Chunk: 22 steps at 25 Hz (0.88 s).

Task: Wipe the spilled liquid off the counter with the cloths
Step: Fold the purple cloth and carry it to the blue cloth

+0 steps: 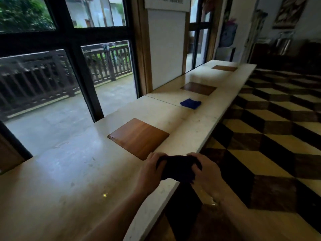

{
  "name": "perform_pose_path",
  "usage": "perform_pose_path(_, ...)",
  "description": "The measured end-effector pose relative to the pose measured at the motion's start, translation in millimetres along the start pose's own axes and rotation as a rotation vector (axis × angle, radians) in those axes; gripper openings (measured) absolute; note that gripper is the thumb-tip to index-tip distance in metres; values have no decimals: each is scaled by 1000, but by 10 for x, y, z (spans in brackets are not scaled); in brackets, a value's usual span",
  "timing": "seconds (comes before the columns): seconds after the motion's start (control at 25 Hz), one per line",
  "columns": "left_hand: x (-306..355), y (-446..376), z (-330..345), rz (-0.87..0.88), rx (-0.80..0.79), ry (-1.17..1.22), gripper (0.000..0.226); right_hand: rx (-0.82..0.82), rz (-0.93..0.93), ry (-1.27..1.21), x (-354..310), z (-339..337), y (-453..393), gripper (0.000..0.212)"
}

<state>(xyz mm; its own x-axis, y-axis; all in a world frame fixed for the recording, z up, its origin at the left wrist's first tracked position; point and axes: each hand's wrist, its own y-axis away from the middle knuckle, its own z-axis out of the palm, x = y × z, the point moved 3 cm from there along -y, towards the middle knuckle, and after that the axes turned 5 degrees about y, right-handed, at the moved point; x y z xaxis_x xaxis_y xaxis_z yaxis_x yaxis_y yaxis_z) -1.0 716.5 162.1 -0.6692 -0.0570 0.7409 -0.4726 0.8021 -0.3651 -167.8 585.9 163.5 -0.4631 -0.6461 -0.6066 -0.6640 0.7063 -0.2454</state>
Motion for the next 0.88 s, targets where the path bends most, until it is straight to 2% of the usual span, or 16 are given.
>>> perform_pose_path(0.16,-81,-621,320,68,-95,56,22,118,77,36,246,-149,-334,33)
perform_pose_path(0.44,8,-1621,758,153,-234,94,24,227,210,198,572,-527,-829,28)
perform_pose_path(0.64,273,-2117,1419,193,-308,319,20,319,358,296,940,-1004,-935,28)
perform_pose_path(0.88,726,-2604,2306,269,-413,421,21,372,452,353,1567,-1644,-1082,24)
